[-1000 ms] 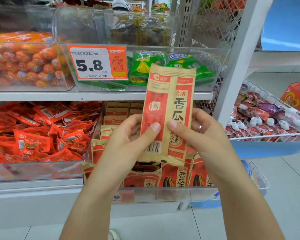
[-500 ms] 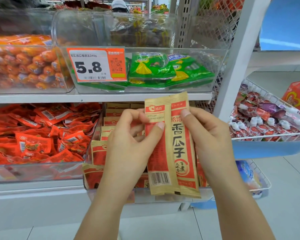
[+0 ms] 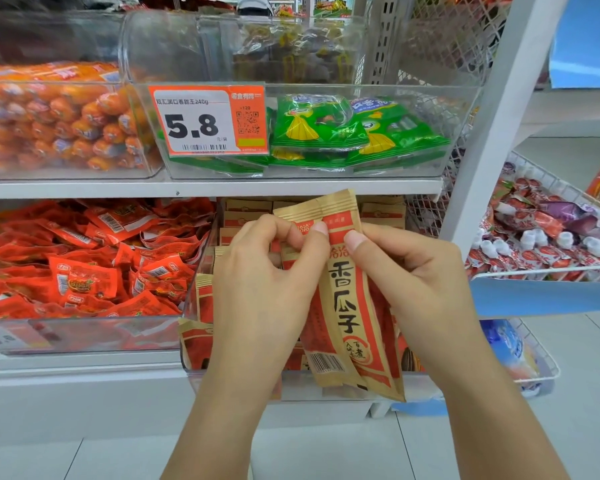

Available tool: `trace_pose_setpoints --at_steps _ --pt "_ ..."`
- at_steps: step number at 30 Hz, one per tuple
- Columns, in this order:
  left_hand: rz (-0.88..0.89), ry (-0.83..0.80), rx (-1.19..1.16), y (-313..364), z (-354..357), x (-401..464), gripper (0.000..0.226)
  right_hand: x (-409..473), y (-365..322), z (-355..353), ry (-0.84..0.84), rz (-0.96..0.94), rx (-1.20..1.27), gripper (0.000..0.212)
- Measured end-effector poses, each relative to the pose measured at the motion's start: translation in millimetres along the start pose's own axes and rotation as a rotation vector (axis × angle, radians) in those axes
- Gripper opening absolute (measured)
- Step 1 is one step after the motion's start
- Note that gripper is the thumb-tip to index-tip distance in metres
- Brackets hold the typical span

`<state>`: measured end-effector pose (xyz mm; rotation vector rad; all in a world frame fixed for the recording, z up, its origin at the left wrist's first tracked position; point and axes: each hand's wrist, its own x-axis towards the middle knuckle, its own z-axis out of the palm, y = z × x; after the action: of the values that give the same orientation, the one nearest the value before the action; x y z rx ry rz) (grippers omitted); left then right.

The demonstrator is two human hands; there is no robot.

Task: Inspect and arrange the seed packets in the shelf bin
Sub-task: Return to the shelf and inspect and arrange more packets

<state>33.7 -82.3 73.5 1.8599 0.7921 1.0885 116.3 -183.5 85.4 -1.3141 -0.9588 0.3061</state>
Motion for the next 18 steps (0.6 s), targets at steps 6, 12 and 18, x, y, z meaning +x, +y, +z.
trace_pose_setpoints --at_steps 6,12,18 --pt "0.087 -0.054 0.036 -1.6 -0.2 -1.6 0.024 0.4 0.3 0.5 0.007 0.012 0.001 0.024" --pt "0.087 -0.092 -0.006 -5.5 -0.4 -0.2 0.023 1.0 2.1 0.3 0.006 0.01 -0.011 0.023" --pt "0.042 -0.183 -0.18 -4.8 -0.6 0.9 0.015 4.1 5.7 -4.3 0.124 0.059 -0.013 0.02"
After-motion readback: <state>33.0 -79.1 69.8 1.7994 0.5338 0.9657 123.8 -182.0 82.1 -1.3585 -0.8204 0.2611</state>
